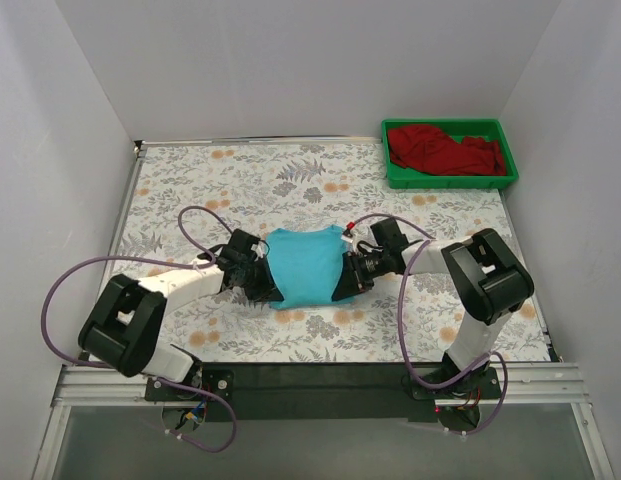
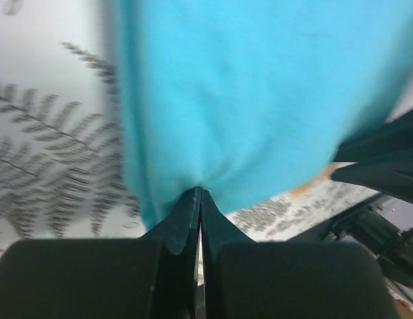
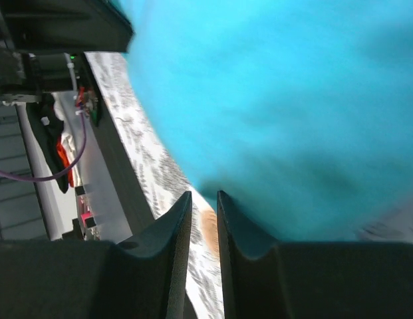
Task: Fold and stack the t-shirts
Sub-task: Fold the tshirt
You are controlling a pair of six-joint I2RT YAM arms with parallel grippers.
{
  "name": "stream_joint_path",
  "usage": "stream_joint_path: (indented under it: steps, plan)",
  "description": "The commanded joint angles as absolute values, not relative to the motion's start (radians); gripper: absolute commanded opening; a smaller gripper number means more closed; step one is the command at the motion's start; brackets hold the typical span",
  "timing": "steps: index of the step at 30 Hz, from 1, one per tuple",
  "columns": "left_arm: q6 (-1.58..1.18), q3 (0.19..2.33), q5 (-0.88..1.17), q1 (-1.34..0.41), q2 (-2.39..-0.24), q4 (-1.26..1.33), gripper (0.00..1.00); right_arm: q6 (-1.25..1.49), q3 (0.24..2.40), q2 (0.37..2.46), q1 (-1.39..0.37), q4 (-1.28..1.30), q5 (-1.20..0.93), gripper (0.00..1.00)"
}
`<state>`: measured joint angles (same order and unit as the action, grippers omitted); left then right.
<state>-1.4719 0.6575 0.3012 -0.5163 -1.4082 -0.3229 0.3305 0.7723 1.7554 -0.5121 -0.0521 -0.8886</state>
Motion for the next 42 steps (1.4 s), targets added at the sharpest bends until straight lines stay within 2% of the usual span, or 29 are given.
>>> stream_joint_path:
  steps: [1, 7, 10, 11, 15, 19, 26, 34, 38, 42]
  plan:
    - [-1.433, 0.638, 0.322, -0.473, -1.466, -0.351, 0.0, 0.261, 0.739, 1.79, -0.453, -0.058, -0.864, 0.24]
    - [-1.414, 0.65, 0.259, -0.454, -1.482, -0.411, 0.0, 0.255, 0.709, 1.79, -0.393, -0.057, -0.833, 0.2]
    - [-1.407, 0.682, 0.235, -0.454, -1.381, -0.426, 0.13, 0.256, 0.73, 1.709, -0.39, -0.014, -0.833, 0.2]
    - [-1.404, 0.696, 0.226, -0.456, -1.358, -0.437, 0.23, 0.256, 0.744, 1.688, -0.388, -0.002, -0.831, 0.2]
    - [-1.399, 0.785, 0.176, -0.449, -1.295, -0.425, 0.32, 0.279, 0.853, 1.623, -0.39, 0.037, -0.828, 0.21]
    - [-1.414, 0.838, 0.189, -0.387, -1.344, -0.318, 0.3, 0.299, 1.046, 1.696, -0.388, 0.028, -0.807, 0.22]
    - [-1.417, 0.974, 0.224, -0.327, -1.603, -0.143, 0.24, 0.356, 1.261, 1.925, -0.38, -0.102, -0.795, 0.22]
    - [-1.42, 1.072, 0.233, -0.307, -1.859, -0.1, 0.19, 0.416, 1.25, 2.138, -0.299, -0.216, -0.77, 0.22]
    - [-1.44, 1.055, 0.241, -0.304, -1.873, -0.081, 0.17, 0.408, 1.218, 2.152, -0.262, -0.236, -0.764, 0.21]
    - [-1.434, 1.045, 0.238, -0.304, -1.803, -0.084, 0.18, 0.397, 1.189, 2.073, -0.255, -0.235, -0.75, 0.22]
